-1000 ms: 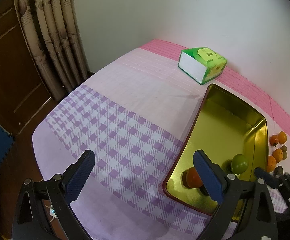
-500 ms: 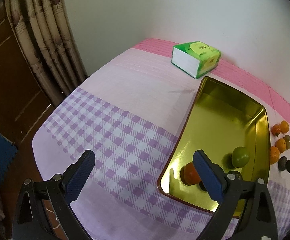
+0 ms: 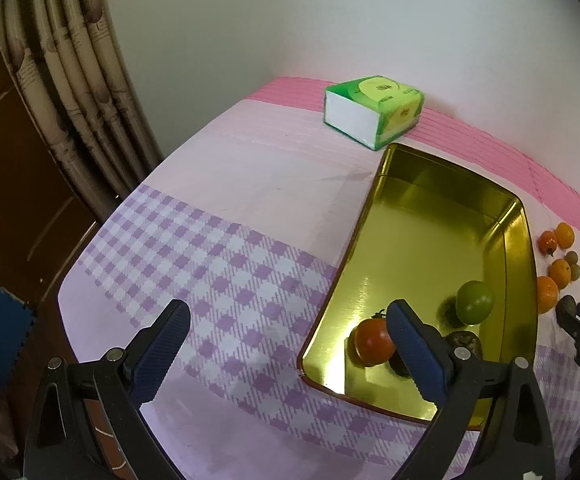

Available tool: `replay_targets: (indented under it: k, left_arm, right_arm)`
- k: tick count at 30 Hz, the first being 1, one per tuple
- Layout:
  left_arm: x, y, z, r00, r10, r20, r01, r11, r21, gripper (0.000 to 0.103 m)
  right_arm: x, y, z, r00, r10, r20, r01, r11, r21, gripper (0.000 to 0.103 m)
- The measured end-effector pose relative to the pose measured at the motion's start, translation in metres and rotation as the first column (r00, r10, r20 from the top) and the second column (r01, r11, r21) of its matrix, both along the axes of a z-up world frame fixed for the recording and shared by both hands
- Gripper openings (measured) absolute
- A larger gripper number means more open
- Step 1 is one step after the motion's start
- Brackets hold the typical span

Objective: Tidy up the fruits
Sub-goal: 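Grasp another dark brown fruit from the cover with the right tool, then reach the left tool to an orange and close on it while the right tool holds the dark fruit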

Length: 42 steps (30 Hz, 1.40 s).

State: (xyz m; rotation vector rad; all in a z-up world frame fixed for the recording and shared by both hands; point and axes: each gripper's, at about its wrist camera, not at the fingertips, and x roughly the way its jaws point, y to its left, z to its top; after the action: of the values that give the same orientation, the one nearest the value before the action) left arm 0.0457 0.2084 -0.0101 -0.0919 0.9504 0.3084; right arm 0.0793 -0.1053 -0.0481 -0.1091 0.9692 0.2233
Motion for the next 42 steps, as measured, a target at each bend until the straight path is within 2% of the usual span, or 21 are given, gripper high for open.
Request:
replay_targets:
  k: [3,10,15,19,23,30,35,42]
  left_arm:
    - [0.0,-0.004,-0.001,1.0,-0.016,0.0,0.016,1.0,0.008,0.097]
    - [0.0,-0.018,-0.004,0.998,-0.055,-0.009,0.056,0.998,0.033,0.097]
    - [-0.003,-0.035,0.002,0.996,-0.085,0.002,0.085,0.995,0.047,0.097]
    - [-0.004,-0.057,0.013,0.989,-0.145,0.023,0.144,0.989,0.039,0.097]
    - [0.0,-0.089,0.021,0.971,-0.235,0.033,0.234,0.972,0.036,0.097]
    - [0.012,-0.153,0.021,0.92,-0.39,0.029,0.39,0.921,0.004,0.097]
    - [0.02,-0.189,0.017,0.889,-0.458,0.016,0.458,0.888,-0.03,0.097]
    - [0.032,-0.219,0.005,0.862,-0.506,-0.028,0.503,0.861,-0.079,0.097]
  right_arm:
    - [0.005,0.001,-0.005,1.0,-0.001,0.003,0.001,1.0,-0.012,0.056]
    - [0.003,-0.003,-0.008,1.0,0.0,0.021,0.0,1.0,-0.001,0.038]
    - [-0.003,-0.012,-0.008,0.999,-0.003,0.034,0.003,1.0,0.005,0.037]
    - [-0.01,-0.035,-0.008,0.998,-0.042,0.051,0.042,0.999,-0.004,0.037]
    - [-0.011,-0.066,-0.007,0.993,-0.102,0.061,0.103,0.995,-0.014,0.037]
    - [-0.006,-0.122,-0.006,0.974,-0.212,0.074,0.215,0.976,-0.041,0.037]
    - [-0.002,-0.158,-0.006,0.957,-0.28,0.075,0.283,0.958,-0.038,0.037]
    - [-0.004,-0.183,-0.006,0.943,-0.324,0.072,0.326,0.945,-0.022,0.037]
